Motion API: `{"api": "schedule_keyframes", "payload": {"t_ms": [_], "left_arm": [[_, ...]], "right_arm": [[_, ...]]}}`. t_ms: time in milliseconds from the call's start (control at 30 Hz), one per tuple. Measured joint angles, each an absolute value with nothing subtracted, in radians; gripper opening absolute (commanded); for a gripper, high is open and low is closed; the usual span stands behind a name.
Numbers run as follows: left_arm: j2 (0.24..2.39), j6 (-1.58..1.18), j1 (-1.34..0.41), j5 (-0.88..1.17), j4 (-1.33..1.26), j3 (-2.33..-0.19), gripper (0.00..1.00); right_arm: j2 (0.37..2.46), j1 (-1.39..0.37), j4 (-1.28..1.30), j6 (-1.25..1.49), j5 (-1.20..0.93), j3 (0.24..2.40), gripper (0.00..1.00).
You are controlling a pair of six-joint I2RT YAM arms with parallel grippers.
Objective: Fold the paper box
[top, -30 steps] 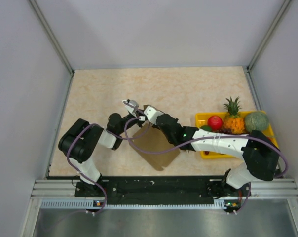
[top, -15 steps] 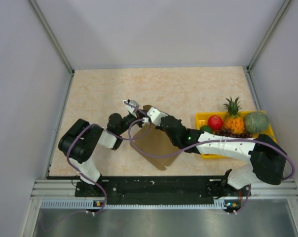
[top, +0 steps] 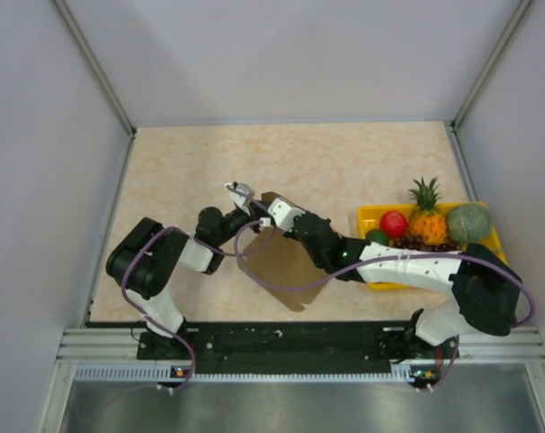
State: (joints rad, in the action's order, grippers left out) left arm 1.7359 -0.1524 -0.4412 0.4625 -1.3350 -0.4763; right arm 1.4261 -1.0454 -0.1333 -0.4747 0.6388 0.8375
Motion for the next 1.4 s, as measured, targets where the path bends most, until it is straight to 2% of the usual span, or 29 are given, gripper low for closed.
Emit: {"api": "schedule_keyframes", "payload": {"t_ms": [100,200,300,367,400,433,600,667,767,933,1167,1333,1400], "left_arm": [[1.736,-0.150,-0.441,0.463,-1.335,-0.475,0.05],[1.736,-0.148,-0.441,0.463,-1.336,-0.472,0.07],[1.730,-0.146,-0.441,0.463,-1.336,-0.470,0.31],[1.729,-0.154,-0.437,0.463,-1.332,-0.466,0.60],[1.729,-0.165,-0.434,0.464,-1.331,-0.463,0.68],[1.728,-0.184,-0.430,0.466,-1.329,-0.457,0.72],[1.685,-0.351,-0.350,0.483,-1.314,-0.405,0.68],[1.655,-0.429,-0.311,0.494,-1.312,-0.376,0.64],[1.592,-0.557,-0.261,0.504,-1.312,-0.313,0.53],[1.531,-0.774,-0.181,0.456,-1.308,-0.226,0.52],[1.536,-0.867,-0.143,0.463,-1.287,-0.384,0.47],[1.625,-0.822,-0.114,0.516,-1.143,-0.569,0.51],[1.675,-0.794,-0.110,0.550,-1.099,-0.631,0.43]], "right_arm": [[1.443,-1.045,-0.145,-0.482,0.638,0.838,0.16],[1.451,-1.042,-0.151,-0.489,0.638,0.838,0.00],[1.454,-1.038,-0.162,-0.500,0.636,0.838,0.00],[1.456,-1.038,-0.169,-0.504,0.637,0.837,0.00],[1.456,-1.038,-0.180,-0.505,0.639,0.832,0.00],[1.456,-1.038,-0.188,-0.507,0.640,0.828,0.00],[1.456,-1.038,-0.247,-0.533,0.656,0.784,0.00],[1.456,-1.038,-0.255,-0.542,0.662,0.779,0.00],[1.461,-1.038,-0.268,-0.560,0.672,0.779,0.00],[1.488,-1.047,-0.329,-0.616,0.714,0.756,0.00],[1.546,-1.119,-0.456,-0.763,0.820,0.727,0.00],[1.571,-1.164,-0.500,-0.838,0.857,0.724,0.00],[1.572,-1.170,-0.514,-0.854,0.865,0.714,0.00]]}}
